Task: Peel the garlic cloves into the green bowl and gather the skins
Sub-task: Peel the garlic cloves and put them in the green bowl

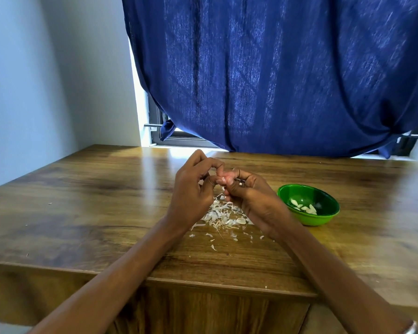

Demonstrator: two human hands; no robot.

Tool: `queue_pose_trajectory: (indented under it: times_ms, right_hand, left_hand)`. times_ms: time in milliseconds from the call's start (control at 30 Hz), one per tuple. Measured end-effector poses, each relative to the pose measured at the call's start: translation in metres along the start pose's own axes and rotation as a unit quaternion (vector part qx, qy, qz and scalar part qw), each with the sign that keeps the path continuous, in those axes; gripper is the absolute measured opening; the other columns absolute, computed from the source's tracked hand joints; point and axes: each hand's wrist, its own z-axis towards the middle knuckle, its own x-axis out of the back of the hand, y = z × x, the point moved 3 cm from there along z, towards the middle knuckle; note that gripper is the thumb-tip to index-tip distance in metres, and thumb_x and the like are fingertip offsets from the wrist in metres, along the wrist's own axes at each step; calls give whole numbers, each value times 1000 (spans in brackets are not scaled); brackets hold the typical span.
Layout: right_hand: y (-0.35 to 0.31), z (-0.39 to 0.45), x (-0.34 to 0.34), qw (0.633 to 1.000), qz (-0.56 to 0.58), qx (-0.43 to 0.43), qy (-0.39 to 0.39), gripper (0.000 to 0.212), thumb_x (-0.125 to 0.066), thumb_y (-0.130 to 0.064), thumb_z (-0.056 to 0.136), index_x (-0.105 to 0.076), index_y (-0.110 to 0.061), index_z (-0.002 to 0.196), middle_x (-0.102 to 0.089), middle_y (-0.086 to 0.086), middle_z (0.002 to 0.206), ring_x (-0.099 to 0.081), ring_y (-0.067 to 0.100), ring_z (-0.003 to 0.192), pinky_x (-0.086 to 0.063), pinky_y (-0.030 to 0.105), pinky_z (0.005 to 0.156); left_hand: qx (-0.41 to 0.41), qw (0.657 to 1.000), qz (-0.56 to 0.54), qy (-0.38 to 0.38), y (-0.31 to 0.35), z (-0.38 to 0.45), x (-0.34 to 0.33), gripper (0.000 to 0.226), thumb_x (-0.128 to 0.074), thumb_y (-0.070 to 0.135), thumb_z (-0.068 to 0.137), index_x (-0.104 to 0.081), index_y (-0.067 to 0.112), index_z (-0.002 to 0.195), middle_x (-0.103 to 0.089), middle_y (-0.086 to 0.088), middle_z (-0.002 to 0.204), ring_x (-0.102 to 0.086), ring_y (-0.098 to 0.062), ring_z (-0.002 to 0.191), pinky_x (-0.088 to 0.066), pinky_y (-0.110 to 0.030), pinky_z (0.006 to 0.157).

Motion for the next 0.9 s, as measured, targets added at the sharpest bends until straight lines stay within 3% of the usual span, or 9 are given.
queue_pose_trajectory:
  times_ms: [167, 300, 433, 500, 667, 833, 900]
  right_hand:
    - [1, 2, -3, 998, 61, 8, -10, 13, -55, 7, 94, -59, -2, 87, -69, 3, 78, -63, 9, 67, -55, 18, 68]
    - [3, 4, -5, 996, 79, 13, -26, 17, -53, 7, 95, -59, -5, 84, -69, 4, 82, -62, 10, 71, -55, 19, 69]
    - [4, 2, -6, 995, 90, 34, -34, 4, -60, -3, 88, -57, -4, 86, -68, 3, 83, -61, 10, 73, -55, 20, 71]
    - [5, 1, -6, 995, 92, 40, -26, 5, -61, -6, 86, -57, -3, 89, -67, 5, 85, -61, 10, 73, -56, 19, 72]
    - [3, 4, -5, 997, 61, 49, 27, 13, -55, 4, 95, -63, -4, 89, -70, 8, 85, -62, 12, 72, -58, 21, 72]
    - [-1, 1, -7, 997, 45, 54, 29, 16, -58, -1, 95, -69, -9, 103, -75, 3, 85, -65, 9, 71, -58, 19, 71]
    - [-3, 0, -6, 997, 30, 56, 33, 16, -59, -3, 94, -72, -10, 101, -76, 2, 87, -66, 8, 75, -58, 20, 73]
  left_hand:
    - [-15, 999, 20, 19, 3, 0, 1, 27, -62, -20, 80, -66, 5, 87, -48, 5, 84, -47, 1, 72, -36, -11, 61]
    - [-31, 999, 18, 33, 6, -2, 2, 24, -61, -20, 82, -66, 4, 87, -45, 19, 84, -48, 4, 70, -39, -13, 55]
    - [-46, 998, 27, 34, 7, -4, 0, 29, -59, -24, 78, -68, 1, 89, -44, 24, 85, -48, 8, 71, -37, -8, 58]
    - [-48, 998, 25, 37, 8, -4, -2, 28, -58, -24, 78, -67, 1, 89, -43, 20, 84, -47, 7, 70, -37, -9, 58]
    - [-16, 999, -5, 39, -1, 1, -5, 22, -58, -10, 84, -68, 7, 94, -44, 18, 88, -48, -3, 73, -50, -30, 55]
    - [11, 999, -23, 29, 2, 2, -2, 32, -58, -10, 90, -62, 21, 95, -51, 4, 94, -57, -14, 71, -50, -28, 55]
    - [18, 999, -28, 31, 0, 3, -2, 32, -59, -10, 91, -61, 22, 94, -52, 3, 97, -57, -12, 68, -47, -24, 57]
